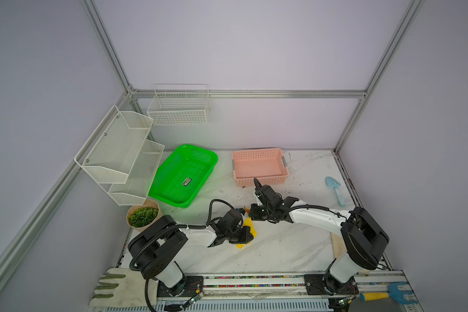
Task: Place the utensils on the paper napkin and roll it up
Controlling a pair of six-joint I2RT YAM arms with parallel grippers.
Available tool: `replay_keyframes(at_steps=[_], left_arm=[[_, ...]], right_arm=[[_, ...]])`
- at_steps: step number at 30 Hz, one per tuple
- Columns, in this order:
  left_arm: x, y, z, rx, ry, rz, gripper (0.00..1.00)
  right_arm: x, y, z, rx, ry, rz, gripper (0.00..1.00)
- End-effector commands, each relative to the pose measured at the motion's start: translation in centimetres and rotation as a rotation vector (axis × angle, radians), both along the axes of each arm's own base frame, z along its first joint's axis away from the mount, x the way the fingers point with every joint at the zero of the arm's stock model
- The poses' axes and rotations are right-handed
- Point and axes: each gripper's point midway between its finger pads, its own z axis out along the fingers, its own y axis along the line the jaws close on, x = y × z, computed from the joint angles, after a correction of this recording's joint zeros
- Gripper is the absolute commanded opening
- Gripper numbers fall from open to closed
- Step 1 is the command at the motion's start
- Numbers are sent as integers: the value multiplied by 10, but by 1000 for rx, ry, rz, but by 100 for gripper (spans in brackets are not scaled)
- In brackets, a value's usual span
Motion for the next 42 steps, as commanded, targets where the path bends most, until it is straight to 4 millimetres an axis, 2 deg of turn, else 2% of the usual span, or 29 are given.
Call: replay_keyframes(at_steps=[1,8,18,26,29,36,40,42], left_arm=[[-2,-3,-3,31,21,-18,2],[-2,-3,0,20,14,-13,2],[-1,-5,9,4,5,-13,6],[1,-6,39,-28,-29,-10,36],[1,-3,58,-49,-55,-4,43],[2,25,91,-46,-107,65,46],[21,69,89,92,-182,225,47],[27,78,85,101,-189,247,47]], right_arm=[[-9,5,-10,38,38,10,14],[-15,10,-31,43,81,15,14],[-23,2,-55,-34,101,9,14],[-30,-8,-73,-107,112,8,13],[-32,-11,-79,-125,118,9,13],[-31,-13,-79,-133,109,6,13],[-31,-10,-75,-124,101,11,13],[-30,-9,-73,-121,96,13,13]])
